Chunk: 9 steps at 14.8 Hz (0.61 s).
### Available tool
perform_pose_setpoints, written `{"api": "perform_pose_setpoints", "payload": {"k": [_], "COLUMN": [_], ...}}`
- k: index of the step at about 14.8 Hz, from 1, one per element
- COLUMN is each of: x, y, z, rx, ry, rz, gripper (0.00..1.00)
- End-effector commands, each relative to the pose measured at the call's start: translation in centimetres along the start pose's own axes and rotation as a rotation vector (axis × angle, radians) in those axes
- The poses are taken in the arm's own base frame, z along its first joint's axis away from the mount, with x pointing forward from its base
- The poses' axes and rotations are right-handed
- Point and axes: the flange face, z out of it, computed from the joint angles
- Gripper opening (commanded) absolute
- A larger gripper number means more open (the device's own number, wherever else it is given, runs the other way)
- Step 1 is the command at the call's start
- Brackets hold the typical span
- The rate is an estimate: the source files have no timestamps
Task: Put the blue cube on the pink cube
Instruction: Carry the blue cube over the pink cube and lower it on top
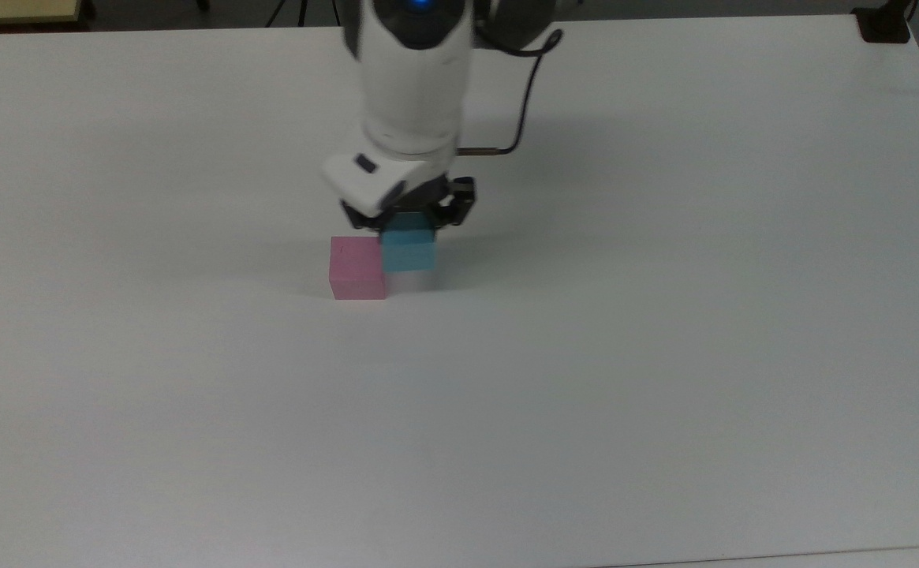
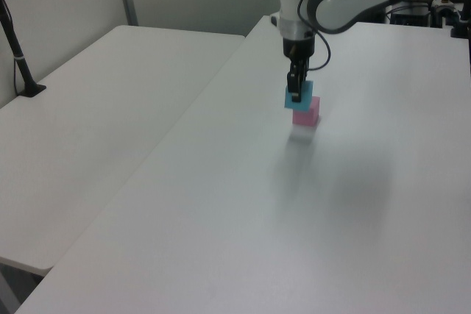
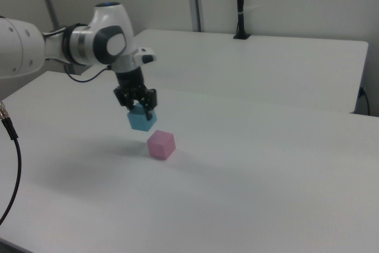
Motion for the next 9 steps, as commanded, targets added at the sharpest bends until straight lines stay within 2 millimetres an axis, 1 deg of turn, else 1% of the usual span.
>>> {"api": "perform_pose_setpoints", "payload": {"k": [1, 2, 4, 5, 6, 7, 8, 9], "x": [-0.3, -0.4, -0.4, -0.5, -0.6, -0.5, -0.5, -0.6], "y": [4.3, 4.6, 4.8, 5.0, 5.5, 5.6, 5.5, 5.5], "z": [0.4, 0.6, 1.3, 1.7, 2.3, 2.7, 3.0, 3.0], "rx": [-0.011, -0.011, -0.013, -0.014, -0.016, -0.021, -0.022, -0.022], "ry": [-0.023, -0.027, -0.040, -0.046, -0.056, -0.058, -0.063, -0.069], "rz": [0.030, 0.029, 0.033, 0.035, 0.042, 0.049, 0.048, 0.048], "gripper": [0.18, 0.20, 0.31, 0.33, 0.50, 0.92, 1.00, 1.00]}}
